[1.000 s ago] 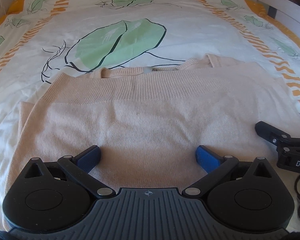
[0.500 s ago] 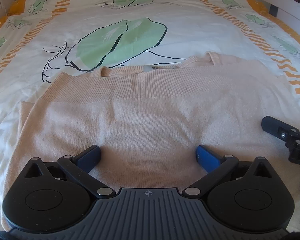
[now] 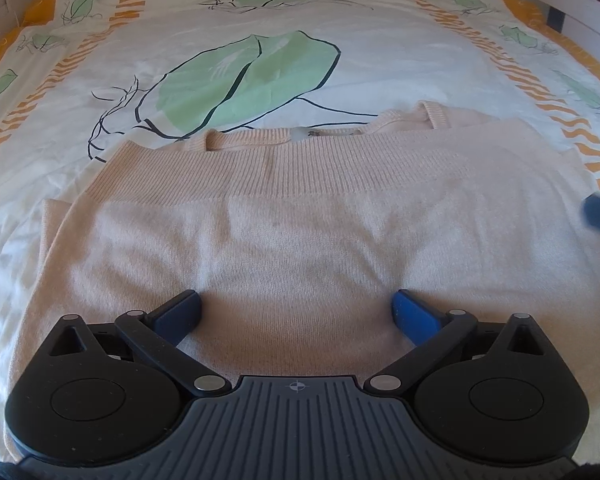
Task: Fold small clothes
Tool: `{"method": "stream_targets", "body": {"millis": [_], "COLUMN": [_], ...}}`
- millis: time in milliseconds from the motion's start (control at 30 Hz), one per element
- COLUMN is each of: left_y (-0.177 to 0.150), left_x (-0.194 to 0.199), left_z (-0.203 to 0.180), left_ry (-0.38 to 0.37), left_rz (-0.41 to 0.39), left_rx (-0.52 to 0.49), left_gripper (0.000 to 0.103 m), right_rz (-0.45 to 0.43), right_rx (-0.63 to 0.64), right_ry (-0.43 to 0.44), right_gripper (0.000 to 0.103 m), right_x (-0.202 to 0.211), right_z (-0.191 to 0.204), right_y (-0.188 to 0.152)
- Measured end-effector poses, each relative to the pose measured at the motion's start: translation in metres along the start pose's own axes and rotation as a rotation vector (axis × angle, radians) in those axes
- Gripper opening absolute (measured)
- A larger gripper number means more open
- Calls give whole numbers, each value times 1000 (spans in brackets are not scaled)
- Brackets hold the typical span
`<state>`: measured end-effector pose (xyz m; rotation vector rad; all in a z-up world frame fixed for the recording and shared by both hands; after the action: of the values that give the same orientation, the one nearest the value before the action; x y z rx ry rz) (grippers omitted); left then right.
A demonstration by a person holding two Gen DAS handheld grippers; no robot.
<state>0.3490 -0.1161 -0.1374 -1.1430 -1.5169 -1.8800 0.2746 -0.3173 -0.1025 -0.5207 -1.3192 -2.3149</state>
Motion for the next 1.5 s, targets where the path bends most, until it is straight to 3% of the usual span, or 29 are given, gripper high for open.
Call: {"method": "stream_targets", "body": {"millis": [133, 267, 567, 733, 967, 1100, 1200, 1500], "left_y": [0, 0, -1, -3, -1, 10, 25, 65], "left_x": [0, 0, 1, 2, 4, 7, 9, -33], "left_z": [0, 0, 0, -1, 0, 4, 8, 9], "left_ry": [6, 14, 13, 14, 4, -11, 10, 64], "left_rz": [4, 1, -7, -19, -14, 20, -1, 39], "left_rx": [4, 7, 10, 11, 18, 33, 50, 91], "left_gripper": [103, 103, 103, 103, 103, 103, 102, 103], "right_rz": [87, 206, 320, 378, 259, 306, 311, 325], "right_rx": [-126, -210, -314, -279, -300, -284, -271, -266], "right_ry": [34, 73, 261, 323, 394, 371, 381, 375], "right_gripper": [103, 103, 103, 103, 102, 102, 103, 103], "right_x": [13, 15, -16, -40, -29, -33, -34, -34], "right_z": [-19, -33, -25, -16, -21, -16, -15, -16], "right_y": [9, -4, -8, 2, -5, 0, 1, 1]}}
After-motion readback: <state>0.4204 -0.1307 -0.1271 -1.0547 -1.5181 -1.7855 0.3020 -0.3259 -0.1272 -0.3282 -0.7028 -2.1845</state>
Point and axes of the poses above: each gripper's, at about its wrist camera, not at the fingertips, and x roughly against the way its jaws point, z to its left, y to its top, the point moved 5 cm from there along -x, roughly the way its jaws point, and after that the axes turned 2 degrees about z, right-handed, at the moved point
